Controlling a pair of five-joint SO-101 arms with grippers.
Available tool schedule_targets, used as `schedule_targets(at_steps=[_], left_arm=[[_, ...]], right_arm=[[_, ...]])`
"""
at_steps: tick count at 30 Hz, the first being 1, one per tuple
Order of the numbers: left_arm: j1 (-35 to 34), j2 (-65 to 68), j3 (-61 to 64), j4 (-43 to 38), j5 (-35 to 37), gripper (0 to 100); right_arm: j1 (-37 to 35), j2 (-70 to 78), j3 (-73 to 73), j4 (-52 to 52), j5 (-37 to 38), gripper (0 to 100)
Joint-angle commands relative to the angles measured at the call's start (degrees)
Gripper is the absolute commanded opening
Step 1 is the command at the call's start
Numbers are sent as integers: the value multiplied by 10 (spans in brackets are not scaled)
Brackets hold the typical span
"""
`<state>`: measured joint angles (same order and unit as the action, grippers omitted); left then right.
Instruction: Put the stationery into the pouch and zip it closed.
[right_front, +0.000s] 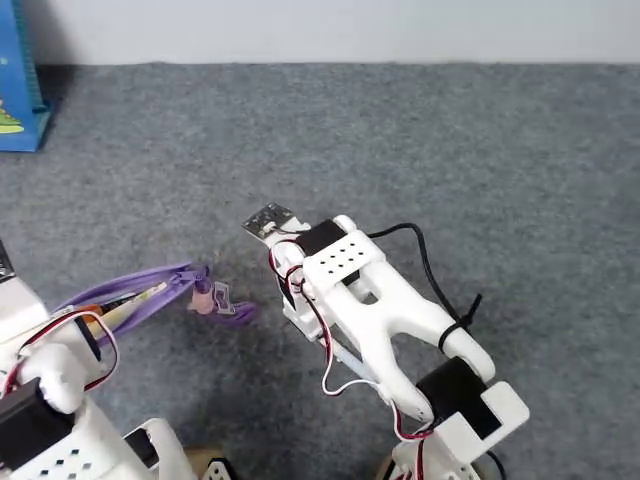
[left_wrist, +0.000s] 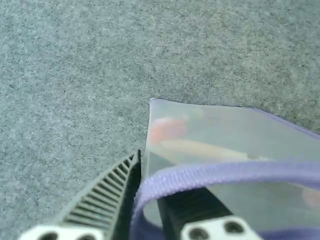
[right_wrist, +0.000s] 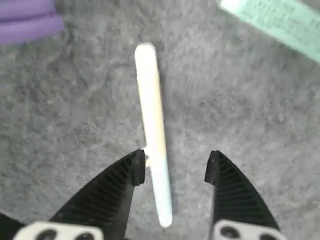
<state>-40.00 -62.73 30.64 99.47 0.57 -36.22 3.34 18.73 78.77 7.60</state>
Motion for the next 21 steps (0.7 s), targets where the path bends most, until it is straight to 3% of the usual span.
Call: schedule_targets(at_steps=[1, 10, 14, 21], left_arm=[[-4, 4, -6, 4, -7, 14], [-4, 4, -5, 4, -7, 14], [-4, 4, -5, 4, -7, 14], [-4, 4, -5, 4, -7, 14]], right_arm=[[-10, -9, -13, -29, 5, 204], [-37, 116, -17, -116, 2, 191], [-34, 120, -17, -142, 2, 9], [-33, 9, -14, -55, 0, 6]])
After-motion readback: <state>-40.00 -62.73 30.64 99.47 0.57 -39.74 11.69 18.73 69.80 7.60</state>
